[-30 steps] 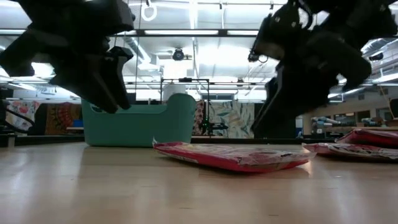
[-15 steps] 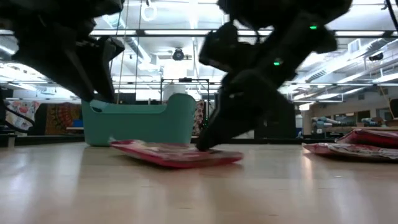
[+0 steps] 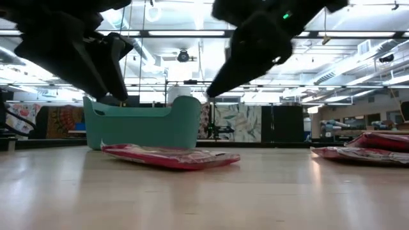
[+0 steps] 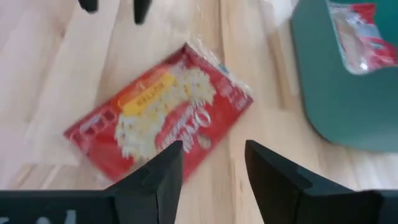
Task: Sort popcorn bags into baskets
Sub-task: Put the red popcorn pack into the green bin
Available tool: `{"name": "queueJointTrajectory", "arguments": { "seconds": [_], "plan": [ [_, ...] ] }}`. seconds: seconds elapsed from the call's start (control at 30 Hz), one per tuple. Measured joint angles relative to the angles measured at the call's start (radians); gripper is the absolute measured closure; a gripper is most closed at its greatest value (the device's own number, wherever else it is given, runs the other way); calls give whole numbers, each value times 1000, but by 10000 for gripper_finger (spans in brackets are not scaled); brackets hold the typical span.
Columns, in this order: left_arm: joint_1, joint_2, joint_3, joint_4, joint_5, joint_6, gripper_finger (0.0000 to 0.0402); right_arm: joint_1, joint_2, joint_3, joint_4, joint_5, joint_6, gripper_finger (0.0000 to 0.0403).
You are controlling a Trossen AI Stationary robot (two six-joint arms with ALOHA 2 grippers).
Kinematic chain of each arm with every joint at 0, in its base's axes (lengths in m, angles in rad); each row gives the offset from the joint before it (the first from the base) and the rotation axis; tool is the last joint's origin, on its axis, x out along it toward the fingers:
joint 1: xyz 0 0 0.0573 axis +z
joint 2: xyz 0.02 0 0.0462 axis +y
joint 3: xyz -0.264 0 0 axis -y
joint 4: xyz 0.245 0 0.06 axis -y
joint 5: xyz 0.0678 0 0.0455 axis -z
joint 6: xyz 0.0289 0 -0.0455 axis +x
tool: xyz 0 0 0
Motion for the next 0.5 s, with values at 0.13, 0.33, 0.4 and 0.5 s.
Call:
{"name": "queueJointTrajectory", "arguments": {
  "seconds": [0.13, 0.33, 0.4, 0.5],
  "plan": [
    [-16, 50, 0, 76, 3, 1, 201, 37, -21, 0, -104, 62, 55, 225],
    [-20, 112, 63, 73, 63, -21, 187, 75, -12, -10, -226, 97, 161, 225],
    [-20, 131, 106, 39, 64, -13, 187, 83, -12, -27, -231, 118, 179, 225],
    [-20, 157, 153, -7, 59, 5, 187, 92, -12, -55, -229, 154, 201, 225]
  ]
}}
